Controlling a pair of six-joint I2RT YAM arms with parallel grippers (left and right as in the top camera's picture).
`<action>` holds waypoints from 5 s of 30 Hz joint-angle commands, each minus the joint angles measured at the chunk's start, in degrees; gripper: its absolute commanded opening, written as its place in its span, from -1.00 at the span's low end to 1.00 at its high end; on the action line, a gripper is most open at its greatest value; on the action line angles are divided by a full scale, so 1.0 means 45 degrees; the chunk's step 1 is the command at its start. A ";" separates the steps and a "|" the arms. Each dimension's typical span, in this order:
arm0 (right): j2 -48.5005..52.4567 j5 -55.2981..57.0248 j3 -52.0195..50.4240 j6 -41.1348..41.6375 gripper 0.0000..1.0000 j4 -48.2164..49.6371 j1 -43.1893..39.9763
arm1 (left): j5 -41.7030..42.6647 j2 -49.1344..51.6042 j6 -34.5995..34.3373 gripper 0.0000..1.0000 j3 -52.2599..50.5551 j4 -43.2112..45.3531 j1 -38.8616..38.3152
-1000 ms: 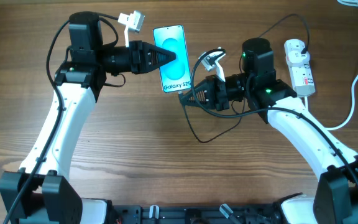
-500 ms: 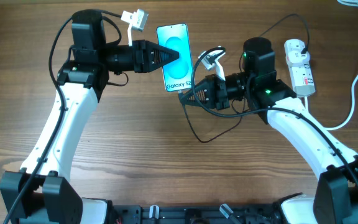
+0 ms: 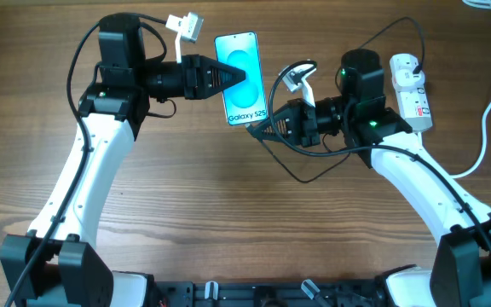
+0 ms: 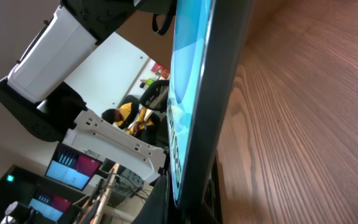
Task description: Plug charger to phone and switch on socket
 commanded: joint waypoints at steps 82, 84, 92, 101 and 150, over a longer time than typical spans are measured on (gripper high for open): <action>0.5557 1.8442 -0.0772 0.3648 -0.91 -0.7062 0.2710 | 0.0981 -0.0097 -0.1962 -0.92 0.0034 -0.0019 0.4182; 0.5557 1.8238 -0.0772 0.3633 -0.91 -0.7174 0.2705 | 0.0981 -0.0097 -0.1967 -0.92 0.0034 -0.0024 0.4177; 0.3147 0.7747 0.0389 -0.2720 -0.91 -0.6902 0.1083 | 0.1851 -0.0097 -0.1520 -0.92 0.0034 0.0364 0.4177; 0.0087 0.1345 0.0389 -0.4357 -0.91 -0.4065 0.0631 | 0.2356 -0.0097 -0.0719 -0.92 0.0034 0.0952 0.3215; 0.0087 0.2603 0.0374 0.3483 -0.91 0.2866 0.1894 | 0.1642 -0.0097 -0.0568 -0.92 0.0034 0.1103 0.1996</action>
